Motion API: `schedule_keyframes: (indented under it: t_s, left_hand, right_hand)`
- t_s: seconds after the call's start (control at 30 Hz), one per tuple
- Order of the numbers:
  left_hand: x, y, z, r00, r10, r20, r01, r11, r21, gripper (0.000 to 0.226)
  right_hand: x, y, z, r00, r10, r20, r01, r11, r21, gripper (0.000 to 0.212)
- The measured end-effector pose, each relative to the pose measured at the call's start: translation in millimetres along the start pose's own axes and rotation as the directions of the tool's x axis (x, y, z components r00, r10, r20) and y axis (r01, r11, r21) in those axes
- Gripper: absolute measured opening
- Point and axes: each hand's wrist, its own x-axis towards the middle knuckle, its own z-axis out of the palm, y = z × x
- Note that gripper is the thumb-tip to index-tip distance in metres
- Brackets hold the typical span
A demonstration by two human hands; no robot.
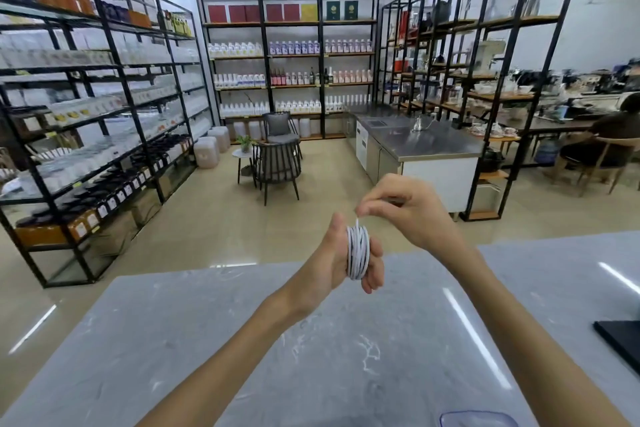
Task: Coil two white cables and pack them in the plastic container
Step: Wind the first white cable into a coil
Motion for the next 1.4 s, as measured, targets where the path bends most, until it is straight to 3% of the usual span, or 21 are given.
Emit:
schedule_keyframes:
  t_s: [0.07,0.13,0.33,0.5,0.7,0.8,1.03,1.23,1.4]
  left_hand:
    - [-1,15,5,0.999,0.03,0.042,-0.029,0.999,-0.024,0.072]
    - [-3,25,5,0.998,0.051,0.021,-0.05,0.998,-0.028,0.065]
    - [-1,14,-5,0.965,0.031,-0.259,-0.071,0.987,-0.146,0.036]
    - [1,12,-13,0.951,-0.013,-0.309,-0.061,0.971,-0.231,0.036]
    - [5,11,-16,0.955,-0.006,-0.296,-0.056,0.978,-0.202,0.035]
    - [7,6,-16,0.95,-0.017,-0.313,-0.038,0.984,-0.172,0.033]
    - [9,7,-19,0.941,-0.092,-0.327,0.066,0.994,-0.088,0.047]
    - [9,14,-19,0.942,-0.04,-0.333,0.062,0.996,0.057,0.04]
    - [7,6,-18,0.89,0.117,-0.442,0.078,0.914,0.398,0.031]
  right_hand:
    - [-3,12,21,0.988,0.15,0.022,-0.15,0.953,0.265,0.018]
    - [-19,21,46,0.973,0.226,0.042,-0.225,0.899,0.375,0.028]
    - [-51,13,78,0.923,0.334,0.192,-0.385,0.787,0.481,0.042]
    - [-55,7,70,0.906,0.25,0.341,-0.423,0.573,0.702,0.021]
    - [-53,11,71,0.902,0.305,0.306,-0.424,0.492,0.76,0.037]
    - [-53,14,72,0.885,0.333,0.327,-0.449,0.417,0.79,0.033]
    - [-55,13,78,0.877,0.447,0.176,-0.423,0.544,0.725,0.025]
    - [-56,9,73,0.883,0.467,-0.049,-0.315,0.667,0.675,0.022]
    - [-53,11,69,0.857,0.481,-0.186,-0.332,0.79,0.515,0.026]
